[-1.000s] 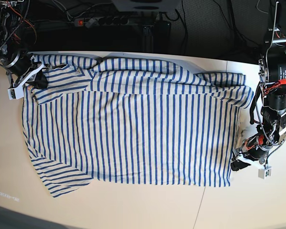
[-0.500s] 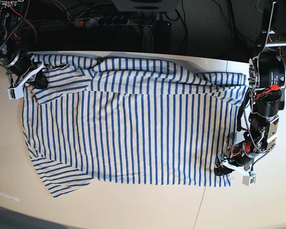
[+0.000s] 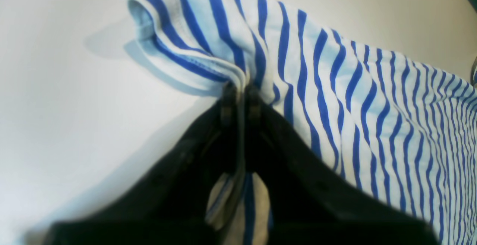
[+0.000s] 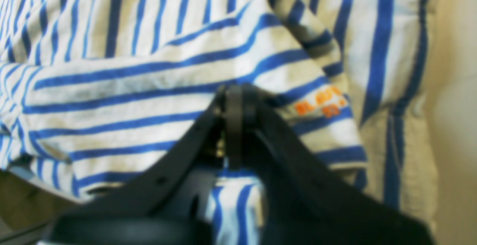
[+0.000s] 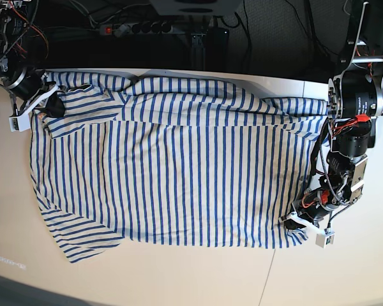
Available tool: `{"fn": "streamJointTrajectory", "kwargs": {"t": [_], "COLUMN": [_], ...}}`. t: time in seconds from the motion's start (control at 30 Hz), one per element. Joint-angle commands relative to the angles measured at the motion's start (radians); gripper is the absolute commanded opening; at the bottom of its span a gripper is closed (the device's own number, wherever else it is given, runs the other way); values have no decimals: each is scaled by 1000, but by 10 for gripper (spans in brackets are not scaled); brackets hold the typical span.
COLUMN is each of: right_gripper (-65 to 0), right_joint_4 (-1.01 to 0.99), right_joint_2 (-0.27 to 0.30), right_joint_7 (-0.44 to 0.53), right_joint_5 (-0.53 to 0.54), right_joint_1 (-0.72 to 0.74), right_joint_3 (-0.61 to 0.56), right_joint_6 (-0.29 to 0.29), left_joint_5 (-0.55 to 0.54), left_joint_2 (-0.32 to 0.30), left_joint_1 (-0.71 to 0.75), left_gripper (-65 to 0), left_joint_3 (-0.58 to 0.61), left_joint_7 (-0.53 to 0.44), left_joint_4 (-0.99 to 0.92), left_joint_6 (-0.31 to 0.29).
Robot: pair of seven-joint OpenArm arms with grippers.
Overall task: Fold the T-shirt properly
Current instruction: 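Hold the side edges and fold them inward toward the shirt's middle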
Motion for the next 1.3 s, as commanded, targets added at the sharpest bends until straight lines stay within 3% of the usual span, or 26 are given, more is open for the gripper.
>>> {"fn": "streamJointTrajectory", "kwargs": {"t": [0.0, 0.23, 0.43, 0.6, 0.77, 0.8, 0.9, 0.93, 1.1, 1.27], "right_gripper": [-650, -650, -650, -650, -650, -624, -371, -320, -304, -304], "right_joint_4": [27, 58, -7, -217, -549, -621, -839, -913, -1228, -1299], "right_joint_2": [16, 28, 98, 152, 165, 165, 165, 165, 165, 143], "right_joint_7": [-1, -31, -27, -15, 53, 69, 140, 168, 262, 258], "right_joint_5": [30, 58, 22, 21, -48, -65, -145, -177, -259, -259], "right_joint_1": [18, 104, 248, 456, 713, 764, 900, 940, 1059, 1039], "right_joint_3": [18, 71, 71, 71, 71, 71, 71, 71, 71, 71], "right_joint_6": [35, 34, 34, 34, 34, 34, 34, 32, -19, -18], "left_joint_5": [4, 4, 4, 5, 5, 5, 5, 5, 4, -5], "left_joint_2": [-8, -8, -8, -8, -8, -8, -8, -8, -9, -8], "left_joint_1": [-27, -27, -28, -27, -27, -27, -27, -27, -27, -28], "left_gripper": [-650, -650, -650, -650, -650, -650, -650, -650, -650, -650], "left_joint_3": [0, 0, 0, 0, 0, 0, 0, 0, 0, 0], "left_joint_7": [0, 20, 24, 32, 40, 45, 59, 66, 88, 87], "left_joint_4": [10, 10, 10, 11, 10, 10, 11, 11, 11, 11], "left_joint_6": [3, 3, 0, 0, 0, 0, 0, 0, 0, 0]}}
